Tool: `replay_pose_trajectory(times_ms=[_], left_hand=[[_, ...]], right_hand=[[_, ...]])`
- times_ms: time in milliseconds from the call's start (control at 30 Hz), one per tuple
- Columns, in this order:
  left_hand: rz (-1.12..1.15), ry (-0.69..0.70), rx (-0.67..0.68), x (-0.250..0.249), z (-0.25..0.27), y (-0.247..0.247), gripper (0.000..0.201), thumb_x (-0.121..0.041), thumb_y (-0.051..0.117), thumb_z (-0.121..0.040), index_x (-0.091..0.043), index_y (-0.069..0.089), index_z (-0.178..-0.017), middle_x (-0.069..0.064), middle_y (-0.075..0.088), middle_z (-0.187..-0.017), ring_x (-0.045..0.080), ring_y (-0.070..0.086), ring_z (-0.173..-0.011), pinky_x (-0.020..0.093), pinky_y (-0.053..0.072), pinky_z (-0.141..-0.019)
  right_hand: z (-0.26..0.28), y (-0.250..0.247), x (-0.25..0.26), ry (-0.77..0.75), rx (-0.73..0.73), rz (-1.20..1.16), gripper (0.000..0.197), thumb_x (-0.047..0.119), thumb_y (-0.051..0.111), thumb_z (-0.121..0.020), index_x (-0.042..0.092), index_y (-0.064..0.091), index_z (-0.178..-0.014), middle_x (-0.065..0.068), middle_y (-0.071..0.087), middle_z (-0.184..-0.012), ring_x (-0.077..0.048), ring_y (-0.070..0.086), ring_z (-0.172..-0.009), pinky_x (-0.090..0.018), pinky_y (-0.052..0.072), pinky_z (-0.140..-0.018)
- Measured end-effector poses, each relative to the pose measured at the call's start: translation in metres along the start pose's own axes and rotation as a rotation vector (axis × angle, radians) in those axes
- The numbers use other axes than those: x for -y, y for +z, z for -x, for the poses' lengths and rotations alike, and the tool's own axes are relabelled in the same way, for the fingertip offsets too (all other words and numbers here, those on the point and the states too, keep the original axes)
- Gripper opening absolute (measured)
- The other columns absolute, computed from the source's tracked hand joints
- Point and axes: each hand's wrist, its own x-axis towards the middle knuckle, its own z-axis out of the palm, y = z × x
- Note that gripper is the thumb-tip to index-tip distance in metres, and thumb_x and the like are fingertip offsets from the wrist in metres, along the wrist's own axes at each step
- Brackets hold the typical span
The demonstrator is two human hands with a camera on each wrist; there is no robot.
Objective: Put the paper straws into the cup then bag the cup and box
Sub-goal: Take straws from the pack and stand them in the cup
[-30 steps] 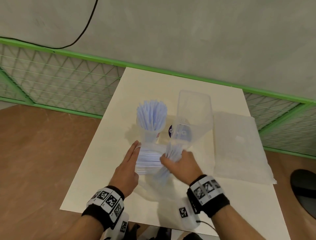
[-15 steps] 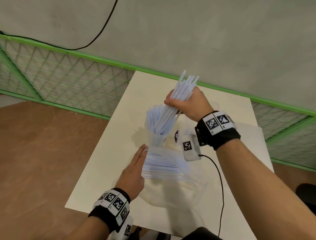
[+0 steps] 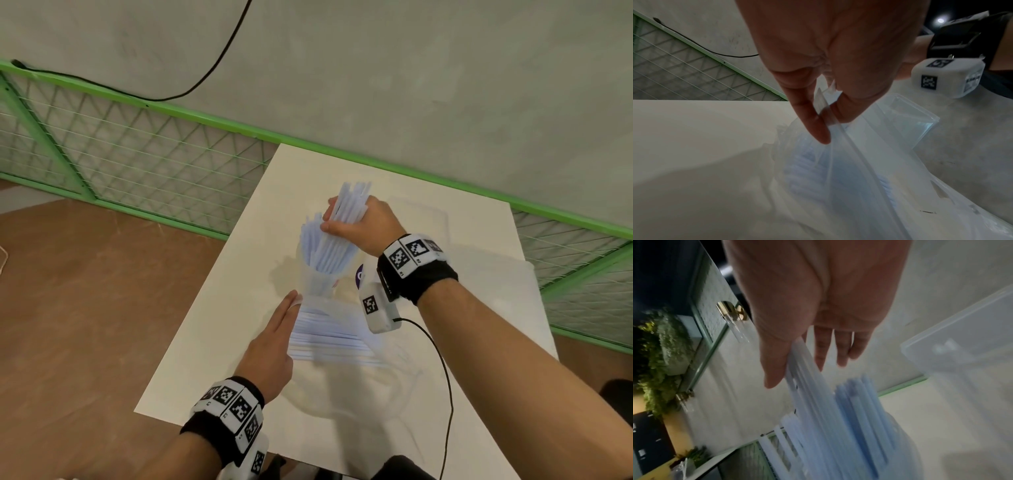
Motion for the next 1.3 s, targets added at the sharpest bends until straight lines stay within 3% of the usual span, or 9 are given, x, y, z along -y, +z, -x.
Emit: replay_pose_trajectory(times_ms=[133, 267, 433, 533, 633, 800, 933, 1100, 1300], left_hand=[[0.007, 0.000, -0.006, 0.000, 0.000, 0.000, 0.099, 0.016, 0.043, -0.076, -0.037, 0.014, -0.155, -0.038, -0.006, -0.155, 0.008, 0.051, -0.125, 0.015, 0.047, -0.078], [0.007, 0.000, -0.014, 0.002, 0.000, 0.000, 0.098, 0.017, 0.043, -0.076, -0.036, 0.015, -0.155, -0.036, -0.005, -0.156, 0.009, 0.052, -0.125, 0.011, 0.044, -0.078], [-0.006, 0.020, -0.011, 0.003, -0.001, 0.001, 0.099, 0.016, 0.044, -0.075, -0.034, 0.015, -0.155, -0.034, -0.005, -0.157, 0.009, 0.051, -0.126, 0.017, 0.050, -0.085], [-0.015, 0.010, -0.009, 0.002, -0.001, 0.001, 0.099, 0.015, 0.045, -0.076, -0.035, 0.014, -0.155, -0.036, -0.007, -0.156, 0.008, 0.051, -0.126, 0.009, 0.041, -0.078], [-0.016, 0.004, -0.006, 0.001, 0.000, 0.001, 0.098, 0.016, 0.046, -0.077, -0.035, 0.013, -0.155, -0.035, -0.007, -0.157, 0.009, 0.050, -0.128, 0.011, 0.041, -0.080], [-0.018, -0.003, 0.001, -0.001, 0.002, -0.002, 0.097, 0.016, 0.043, -0.078, -0.036, 0.014, -0.154, -0.037, -0.009, -0.156, 0.009, 0.052, -0.124, 0.019, 0.050, -0.080], [-0.025, -0.026, 0.003, -0.003, 0.003, -0.003, 0.097, 0.015, 0.043, -0.078, -0.035, 0.014, -0.155, -0.037, -0.009, -0.156, 0.009, 0.054, -0.121, 0.021, 0.051, -0.080], [-0.041, -0.046, 0.010, -0.004, 0.004, -0.004, 0.098, 0.016, 0.042, -0.078, -0.036, 0.012, -0.155, -0.036, -0.008, -0.156, 0.013, 0.059, -0.111, 0.028, 0.053, -0.081], [-0.069, -0.058, 0.017, -0.007, 0.004, -0.007, 0.096, 0.015, 0.042, -0.079, -0.036, 0.011, -0.154, -0.034, -0.009, -0.157, 0.017, 0.061, -0.105, 0.033, 0.054, -0.082]], right_hand=[[0.000, 0.006, -0.014, 0.003, 0.071, 0.147, 0.087, 0.048, 0.090, -0.057, 0.029, 0.052, -0.133, -0.001, 0.039, -0.148, -0.022, 0.034, -0.138, -0.046, 0.033, -0.112], [0.010, -0.006, -0.022, -0.071, -0.056, 0.045, 0.123, 0.053, 0.091, -0.050, 0.032, 0.023, -0.150, 0.004, 0.009, -0.162, -0.015, 0.009, -0.148, -0.044, 0.018, -0.119], [0.035, 0.005, -0.023, -0.250, -0.266, 0.132, 0.095, 0.055, 0.068, -0.082, 0.018, 0.017, -0.154, 0.000, 0.012, -0.163, -0.011, 0.010, -0.149, -0.027, 0.014, -0.118], [0.046, 0.030, -0.029, -0.283, -0.084, 0.381, 0.084, 0.055, 0.049, -0.093, 0.010, 0.014, -0.154, -0.005, 0.017, -0.162, -0.020, 0.013, -0.149, -0.038, 0.017, -0.120], [0.050, 0.049, -0.038, -0.250, 0.099, 0.552, 0.083, 0.057, 0.043, -0.095, 0.011, 0.008, -0.155, -0.005, 0.011, -0.163, -0.020, 0.003, -0.151, -0.046, 0.014, -0.119], [0.053, 0.058, -0.040, -0.278, -0.101, 0.457, 0.081, 0.052, 0.041, -0.094, 0.012, 0.008, -0.156, -0.002, 0.001, -0.164, -0.016, 0.003, -0.151, -0.035, 0.007, -0.120], [0.055, 0.068, -0.043, -0.225, 0.022, 0.567, 0.081, 0.055, 0.037, -0.096, 0.013, 0.003, -0.156, 0.000, 0.002, -0.164, -0.017, -0.005, -0.151, -0.044, 0.008, -0.120], [0.045, 0.069, -0.027, -0.241, -0.121, 0.523, 0.081, 0.057, 0.037, -0.093, 0.017, 0.005, -0.156, 0.002, 0.002, -0.164, -0.018, 0.000, -0.151, -0.041, 0.006, -0.118], [0.042, 0.081, -0.025, -0.248, -0.064, 0.715, 0.083, 0.064, 0.032, -0.092, 0.015, 0.010, -0.156, 0.001, 0.006, -0.164, -0.024, 0.000, -0.151, -0.054, 0.010, -0.115]])
